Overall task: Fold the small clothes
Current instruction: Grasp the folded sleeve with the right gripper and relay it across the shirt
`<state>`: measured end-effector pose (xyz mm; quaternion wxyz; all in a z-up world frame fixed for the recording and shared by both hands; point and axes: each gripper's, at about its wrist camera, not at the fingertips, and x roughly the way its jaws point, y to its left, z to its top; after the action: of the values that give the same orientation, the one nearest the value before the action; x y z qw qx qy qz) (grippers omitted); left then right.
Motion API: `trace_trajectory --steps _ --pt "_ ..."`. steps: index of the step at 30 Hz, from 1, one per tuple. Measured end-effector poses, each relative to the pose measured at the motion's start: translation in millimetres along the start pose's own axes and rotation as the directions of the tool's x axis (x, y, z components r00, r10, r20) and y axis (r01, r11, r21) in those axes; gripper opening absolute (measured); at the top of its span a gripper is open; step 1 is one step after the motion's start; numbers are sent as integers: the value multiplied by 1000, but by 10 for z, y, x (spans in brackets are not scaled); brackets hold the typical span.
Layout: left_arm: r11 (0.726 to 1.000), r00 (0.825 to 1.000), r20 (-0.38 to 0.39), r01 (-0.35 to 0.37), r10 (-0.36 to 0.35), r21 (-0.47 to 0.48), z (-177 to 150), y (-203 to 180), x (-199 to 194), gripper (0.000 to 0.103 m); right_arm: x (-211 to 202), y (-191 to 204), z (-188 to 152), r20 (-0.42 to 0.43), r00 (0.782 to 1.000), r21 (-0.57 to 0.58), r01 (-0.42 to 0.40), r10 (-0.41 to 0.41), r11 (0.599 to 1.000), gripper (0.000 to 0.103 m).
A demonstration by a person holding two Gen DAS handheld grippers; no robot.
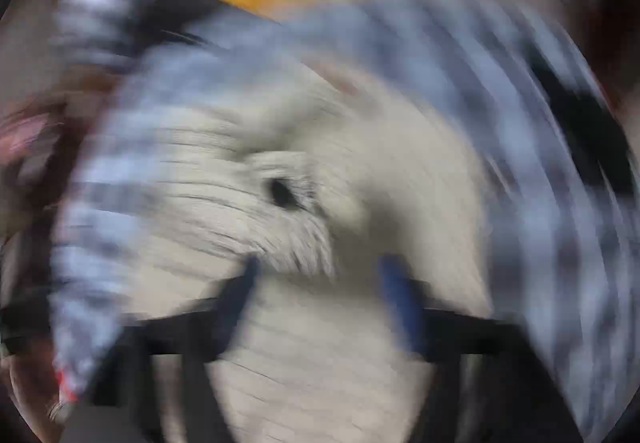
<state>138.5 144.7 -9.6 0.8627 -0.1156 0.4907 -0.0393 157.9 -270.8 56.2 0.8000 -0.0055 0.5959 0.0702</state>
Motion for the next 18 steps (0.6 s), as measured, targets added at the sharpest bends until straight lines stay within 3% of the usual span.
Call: trace_trajectory --steps 2,3,5,7,9,13,18 --pt "1000 1000 0 2 -2 3 4 -22 7 12 541 -534 -418 -149 983 115 127 -109 985 72" --pt "1000 1000 0 1 -1 7 4 -37 12 12 653 -669 -554 -179 977 144 142 -115 979 72" --pt "1000 1000 -4 -3 3 19 -4 -74 29 12 773 -818 -782 -181 979 200 130 -94 971 72" --pt "999 1000 -9 -12 12 32 -13 -110 55 12 787 -789 -868 -139 990 228 62 -30 972 72" --pt "998 1000 -17 -25 26 49 -31 -144 89 12 726 -628 -803 -53 999 204 15 -4 979 72" --pt "997 998 -25 -50 52 64 -52 -165 128 12 712 -329 -478 59 997 103 35 -41 994 75" --pt "996 998 -21 -60 62 72 -38 -168 142 12 1108 -171 -205 14 999 26 50 -50 998 76"
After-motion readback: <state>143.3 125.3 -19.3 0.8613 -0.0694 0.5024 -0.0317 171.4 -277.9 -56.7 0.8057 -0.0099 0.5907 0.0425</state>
